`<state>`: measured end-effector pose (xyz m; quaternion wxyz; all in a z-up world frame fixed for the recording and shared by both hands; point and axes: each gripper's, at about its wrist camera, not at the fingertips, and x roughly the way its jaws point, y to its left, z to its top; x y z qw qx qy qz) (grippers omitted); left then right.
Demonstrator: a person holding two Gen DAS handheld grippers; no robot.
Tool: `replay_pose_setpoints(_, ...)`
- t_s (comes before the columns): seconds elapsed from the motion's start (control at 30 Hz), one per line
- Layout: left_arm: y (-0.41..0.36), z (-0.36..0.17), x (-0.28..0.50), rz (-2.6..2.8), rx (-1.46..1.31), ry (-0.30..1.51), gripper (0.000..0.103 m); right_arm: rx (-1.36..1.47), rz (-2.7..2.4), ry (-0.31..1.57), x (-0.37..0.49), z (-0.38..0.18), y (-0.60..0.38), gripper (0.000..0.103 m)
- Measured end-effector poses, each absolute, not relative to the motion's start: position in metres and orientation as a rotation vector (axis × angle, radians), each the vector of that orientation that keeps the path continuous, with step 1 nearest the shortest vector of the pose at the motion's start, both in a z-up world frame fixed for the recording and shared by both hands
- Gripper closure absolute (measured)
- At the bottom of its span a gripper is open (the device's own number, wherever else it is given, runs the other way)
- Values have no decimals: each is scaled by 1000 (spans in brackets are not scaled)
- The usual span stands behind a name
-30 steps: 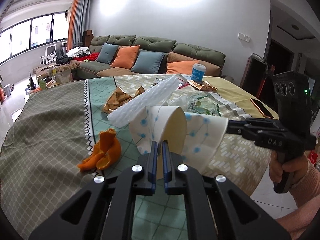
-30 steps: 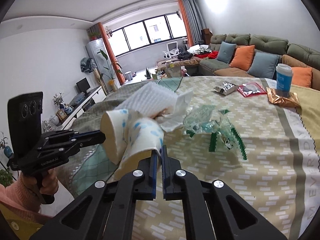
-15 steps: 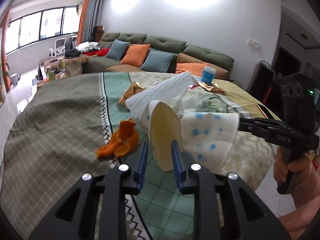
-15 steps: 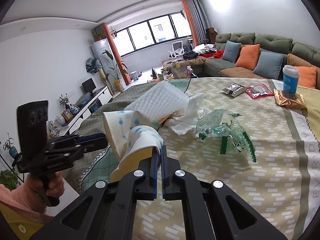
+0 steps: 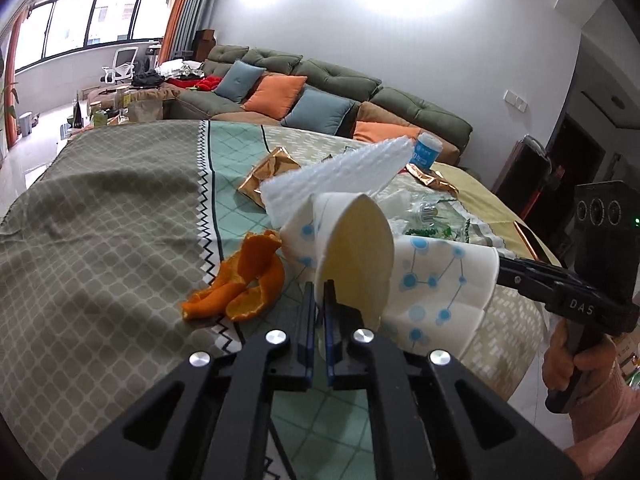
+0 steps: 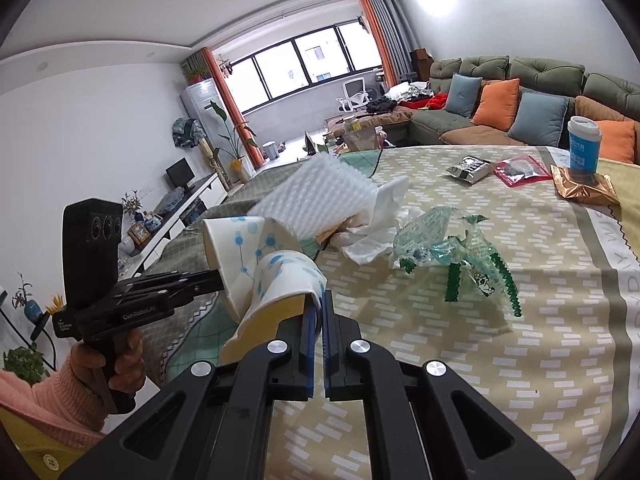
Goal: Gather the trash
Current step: 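Lift both held paper cups and carry them toward the teal bin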
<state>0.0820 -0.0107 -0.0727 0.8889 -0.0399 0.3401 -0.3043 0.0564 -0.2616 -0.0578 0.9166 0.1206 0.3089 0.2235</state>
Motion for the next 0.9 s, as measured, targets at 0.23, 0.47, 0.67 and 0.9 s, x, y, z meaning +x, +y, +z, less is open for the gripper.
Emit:
replay_pose_setpoints(0.23,12,-59,58,-615,-93,661,98,251,507,605,54,-45,-254,100)
replay_pose_setpoints(0.47,48,-42,35,-553,-116,604,98,251,574,593,57,-36,-236,100)
replay_pose_setpoints(0.67,74,-34,25,-482,-128,587,98,244,632,602,66,-34,-213,100)
replay_pose_setpoints(0.9,96,-38,20,-404,-88,603,97,226,685,624,73,-39,-186,100)
